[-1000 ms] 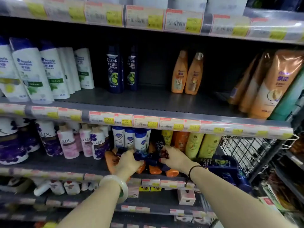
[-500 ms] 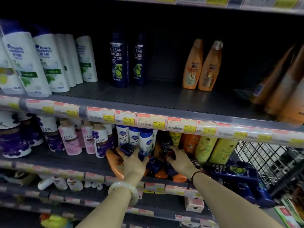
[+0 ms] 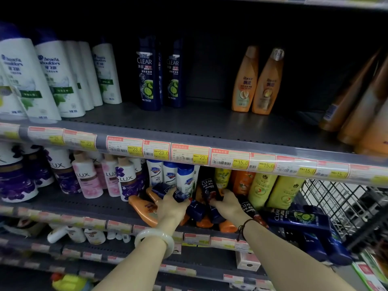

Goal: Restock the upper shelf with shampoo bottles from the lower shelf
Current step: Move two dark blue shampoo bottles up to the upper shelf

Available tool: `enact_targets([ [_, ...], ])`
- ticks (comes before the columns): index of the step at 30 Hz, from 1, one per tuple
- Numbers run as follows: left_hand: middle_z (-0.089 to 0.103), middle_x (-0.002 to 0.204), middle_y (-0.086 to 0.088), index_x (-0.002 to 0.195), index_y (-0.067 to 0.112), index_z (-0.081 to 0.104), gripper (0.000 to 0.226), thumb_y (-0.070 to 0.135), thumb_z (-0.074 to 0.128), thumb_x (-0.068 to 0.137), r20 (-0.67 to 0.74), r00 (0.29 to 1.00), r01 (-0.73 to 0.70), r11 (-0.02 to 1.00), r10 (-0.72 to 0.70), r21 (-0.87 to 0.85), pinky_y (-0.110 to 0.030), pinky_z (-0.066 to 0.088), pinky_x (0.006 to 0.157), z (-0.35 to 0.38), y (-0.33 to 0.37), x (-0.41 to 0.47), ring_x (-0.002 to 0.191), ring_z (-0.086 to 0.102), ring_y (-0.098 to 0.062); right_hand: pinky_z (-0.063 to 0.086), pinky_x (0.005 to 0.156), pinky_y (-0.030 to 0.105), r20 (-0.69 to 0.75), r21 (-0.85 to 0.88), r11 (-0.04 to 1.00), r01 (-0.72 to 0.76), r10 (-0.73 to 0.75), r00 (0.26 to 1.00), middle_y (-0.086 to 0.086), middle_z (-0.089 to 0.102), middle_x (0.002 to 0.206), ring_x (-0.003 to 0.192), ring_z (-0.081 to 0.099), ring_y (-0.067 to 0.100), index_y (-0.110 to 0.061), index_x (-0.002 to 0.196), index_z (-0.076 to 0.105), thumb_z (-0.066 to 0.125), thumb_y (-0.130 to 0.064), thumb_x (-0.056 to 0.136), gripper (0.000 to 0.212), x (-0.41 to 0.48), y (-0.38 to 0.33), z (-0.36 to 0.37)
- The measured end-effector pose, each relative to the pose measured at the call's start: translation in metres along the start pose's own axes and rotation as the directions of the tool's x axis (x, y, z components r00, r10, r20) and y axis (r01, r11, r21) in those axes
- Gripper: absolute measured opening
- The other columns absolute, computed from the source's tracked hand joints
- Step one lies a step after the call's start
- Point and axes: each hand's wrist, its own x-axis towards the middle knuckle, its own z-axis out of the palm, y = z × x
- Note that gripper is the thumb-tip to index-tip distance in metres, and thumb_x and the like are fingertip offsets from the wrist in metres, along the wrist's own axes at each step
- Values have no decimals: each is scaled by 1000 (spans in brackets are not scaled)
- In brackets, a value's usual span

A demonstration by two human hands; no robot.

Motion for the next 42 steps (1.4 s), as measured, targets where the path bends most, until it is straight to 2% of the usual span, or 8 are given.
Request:
enact_targets([
  [5, 58, 130, -12, 135, 27, 45, 67, 37, 71, 74, 11, 1000, 17, 1000, -17, -9, -35, 43, 95, 2, 2, 0, 124, 47, -33, 45, 87, 28, -9, 27, 999, 33, -33, 999, 17, 62, 124, 113, 59, 31, -4, 126, 53, 61, -14, 86, 41, -2, 0, 4],
  [8, 58, 129, -13, 133, 28, 47, 68, 35, 72, 70, 28, 999, 39, 998, -38, -38, -38, 45, 97, 1, 1, 3, 121, 50, -35, 40, 82, 24, -34, 43, 998, 53, -51, 998, 16, 61, 124, 115, 57, 31, -4, 127, 51, 60, -13, 87, 42, -4, 1, 5],
  [15, 53, 135, -12, 136, 30, 42, 70, 31, 71, 71, 36, 998, 54, 996, -51, -71, -39, 43, 100, 3, 1, 4, 123, 47, -35, 42, 87, 26, -56, 93, 989, 115, -110, 992, 12, 62, 123, 114, 58, 28, -9, 131, 48, 58, -12, 88, 44, -9, 6, 9],
  [25, 60, 122, -11, 126, 23, 50, 68, 21, 76, 63, 9, 1000, 26, 979, -25, -201, -45, 46, 99, 11, 6, 3, 117, 52, -34, 42, 87, 26, -88, 107, 984, 141, -132, 987, 12, 63, 120, 113, 59, 27, -7, 129, 51, 58, -10, 88, 42, -13, 7, 9],
  [29, 60, 126, -14, 129, 15, 49, 70, 11, 78, 65, -40, 999, -11, 961, 0, -275, -37, 45, 101, 17, 5, 1, 118, 54, -33, 45, 90, 28, -87, 117, 985, 129, -119, 989, 12, 63, 119, 112, 59, 27, -6, 128, 51, 58, -9, 87, 42, -13, 7, 9],
  [36, 59, 128, -12, 132, 12, 46, 70, 0, 74, 70, -4, 1000, -12, 936, 11, -351, -25, 39, 90, 13, 2, 1, 119, 55, -30, 49, 93, 38, -69, 188, 981, 55, -43, 997, 16, 64, 116, 107, 60, 31, -4, 122, 54, 60, -4, 84, 38, -14, -1, 7],
  [40, 58, 130, -12, 134, 12, 45, 72, -5, 72, 69, 17, 1000, 1, 908, 6, -418, -33, 43, 100, 7, 3, -2, 119, 54, -30, 48, 84, 33, -52, 235, 972, 17, -5, 999, 14, 63, 108, 94, 58, 25, -2, 121, 54, 60, -4, 86, 36, -19, -4, 3],
  [42, 57, 130, -11, 136, 14, 43, 76, -7, 71, 69, 36, 999, 4, 892, 14, -452, -36, 44, 103, 4, 4, -5, 120, 53, -29, 46, 82, 30, -46, 258, 966, 13, -1, 999, 16, 63, 112, 93, 57, 24, -1, 122, 54, 59, -3, 86, 36, -24, -6, 1],
])
